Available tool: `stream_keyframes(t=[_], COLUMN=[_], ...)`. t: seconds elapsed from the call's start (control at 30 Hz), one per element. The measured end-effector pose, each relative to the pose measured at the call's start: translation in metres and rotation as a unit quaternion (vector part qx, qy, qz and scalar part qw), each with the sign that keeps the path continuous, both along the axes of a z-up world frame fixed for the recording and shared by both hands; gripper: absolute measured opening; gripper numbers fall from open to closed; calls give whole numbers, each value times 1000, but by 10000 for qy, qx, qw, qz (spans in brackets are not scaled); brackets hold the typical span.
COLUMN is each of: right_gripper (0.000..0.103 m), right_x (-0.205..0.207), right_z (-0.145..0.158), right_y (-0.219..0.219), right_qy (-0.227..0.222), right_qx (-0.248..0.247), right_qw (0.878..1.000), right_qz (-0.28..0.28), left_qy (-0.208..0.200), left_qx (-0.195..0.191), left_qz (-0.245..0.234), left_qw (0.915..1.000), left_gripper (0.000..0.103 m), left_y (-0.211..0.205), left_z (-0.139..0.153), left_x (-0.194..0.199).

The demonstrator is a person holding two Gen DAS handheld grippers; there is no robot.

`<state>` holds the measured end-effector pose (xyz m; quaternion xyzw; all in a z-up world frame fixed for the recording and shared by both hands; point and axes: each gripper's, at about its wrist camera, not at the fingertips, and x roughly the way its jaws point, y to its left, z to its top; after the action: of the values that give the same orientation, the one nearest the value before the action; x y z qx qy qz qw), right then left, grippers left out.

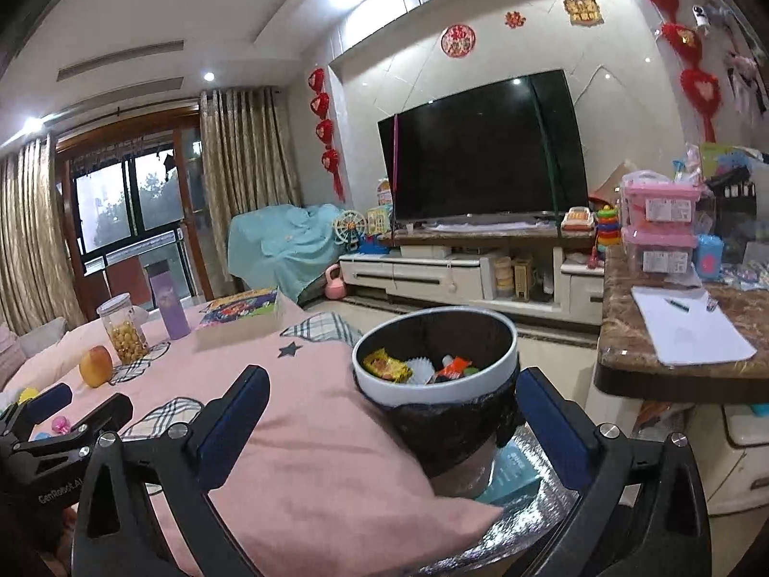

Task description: Collect trash

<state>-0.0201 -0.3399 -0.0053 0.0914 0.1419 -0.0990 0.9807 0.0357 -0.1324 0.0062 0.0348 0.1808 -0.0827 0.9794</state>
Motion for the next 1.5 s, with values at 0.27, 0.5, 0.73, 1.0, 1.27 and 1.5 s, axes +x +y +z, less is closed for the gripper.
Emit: stream_keyframes(t=[0.27,0.5,0.73,1.0,1.27,1.5], right_gripper=[103,103,103,103,103,103], right_x=[-4,-9,-11,-10,-10,-9], right_z=[-6,-1,2,1,1,2], right_y=[8,11,11,10,10,11], right_qy=[-54,-174,-216,-213,-222,-237], right_qx=[-65,-112,-117,-109,-106,-98], right_qw=[10000,9998,9997,9997,9997,9997], right_qz=[11,1,23,37,40,29], left_qy=[-80,-127,-196,-280,-319,-311], left_qx=[-73,-98,-143,-130,-133,-122], left_qz=[47,56,64,48,8,-21], left_qw=[9999,9999,9997,9995,9994,9994], left_gripper=[103,103,103,103,103,103], left_y=[3,3,5,3,1,1], left_z=[-2,-1,0,-1,1,1], left_x=[-6,-8,-12,-15,-19,-19])
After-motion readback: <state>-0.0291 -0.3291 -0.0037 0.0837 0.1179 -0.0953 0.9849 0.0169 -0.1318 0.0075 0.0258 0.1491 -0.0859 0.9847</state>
